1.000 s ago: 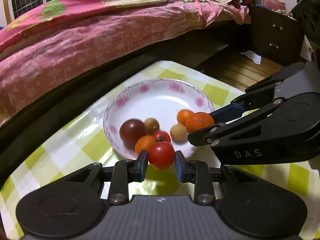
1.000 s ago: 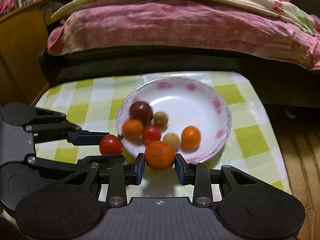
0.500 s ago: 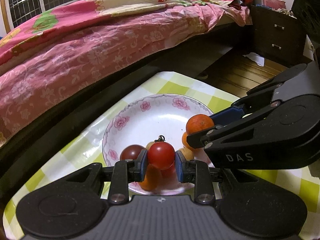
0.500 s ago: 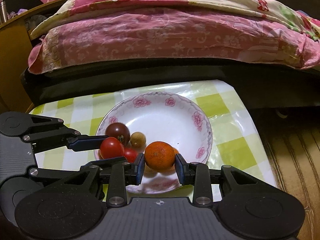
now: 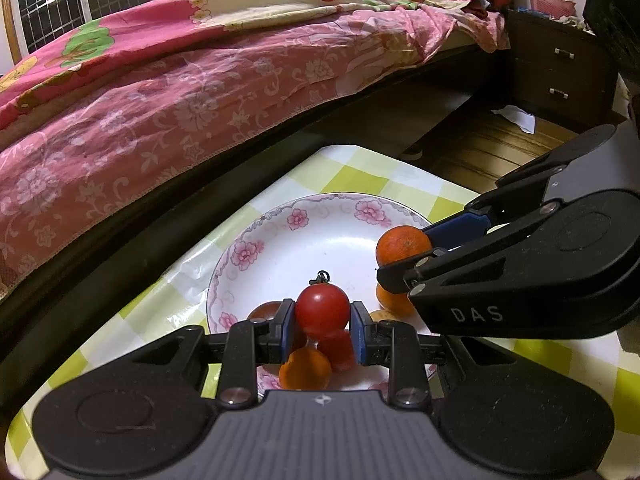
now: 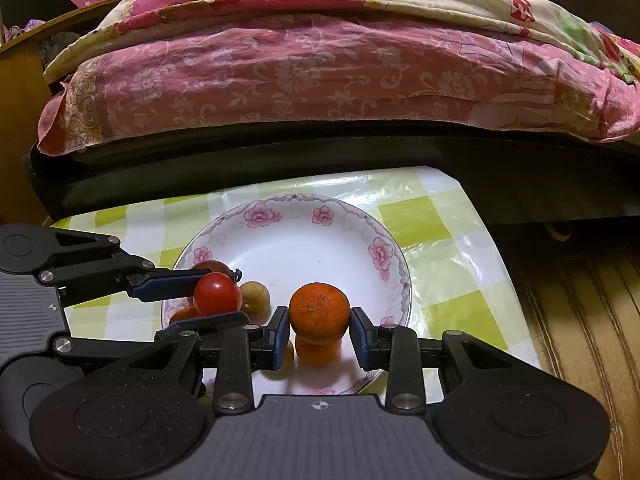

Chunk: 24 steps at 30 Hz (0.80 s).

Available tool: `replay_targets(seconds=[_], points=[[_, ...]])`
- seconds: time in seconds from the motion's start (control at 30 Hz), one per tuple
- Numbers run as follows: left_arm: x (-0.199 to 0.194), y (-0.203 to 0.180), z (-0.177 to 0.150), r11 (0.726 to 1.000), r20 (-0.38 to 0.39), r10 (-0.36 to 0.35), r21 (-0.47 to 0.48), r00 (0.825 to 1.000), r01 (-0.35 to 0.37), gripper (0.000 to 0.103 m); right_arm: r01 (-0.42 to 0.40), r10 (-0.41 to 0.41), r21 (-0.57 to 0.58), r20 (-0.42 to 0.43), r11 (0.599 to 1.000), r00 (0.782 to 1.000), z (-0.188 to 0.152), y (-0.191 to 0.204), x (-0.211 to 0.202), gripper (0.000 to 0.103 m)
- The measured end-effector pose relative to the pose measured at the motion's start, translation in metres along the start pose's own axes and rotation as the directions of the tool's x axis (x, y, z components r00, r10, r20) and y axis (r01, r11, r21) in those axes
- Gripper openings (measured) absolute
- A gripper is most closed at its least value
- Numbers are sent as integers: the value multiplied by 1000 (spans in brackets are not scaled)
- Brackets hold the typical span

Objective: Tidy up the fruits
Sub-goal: 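Lower both held fruits into the plate beside the other fruits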

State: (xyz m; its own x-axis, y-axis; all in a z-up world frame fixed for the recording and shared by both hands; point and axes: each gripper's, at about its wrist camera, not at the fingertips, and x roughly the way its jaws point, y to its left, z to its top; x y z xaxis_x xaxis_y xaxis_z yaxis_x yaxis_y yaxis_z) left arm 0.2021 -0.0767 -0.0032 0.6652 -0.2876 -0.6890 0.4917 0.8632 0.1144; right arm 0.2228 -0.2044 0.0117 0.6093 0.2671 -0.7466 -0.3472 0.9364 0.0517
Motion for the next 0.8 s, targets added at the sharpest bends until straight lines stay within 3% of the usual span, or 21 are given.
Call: replay_targets(seconds=[0.8], points=[[12, -4, 7, 999, 25, 20, 50, 999, -21, 36, 38, -38, -7, 6, 999, 999, 6, -4, 15, 29]])
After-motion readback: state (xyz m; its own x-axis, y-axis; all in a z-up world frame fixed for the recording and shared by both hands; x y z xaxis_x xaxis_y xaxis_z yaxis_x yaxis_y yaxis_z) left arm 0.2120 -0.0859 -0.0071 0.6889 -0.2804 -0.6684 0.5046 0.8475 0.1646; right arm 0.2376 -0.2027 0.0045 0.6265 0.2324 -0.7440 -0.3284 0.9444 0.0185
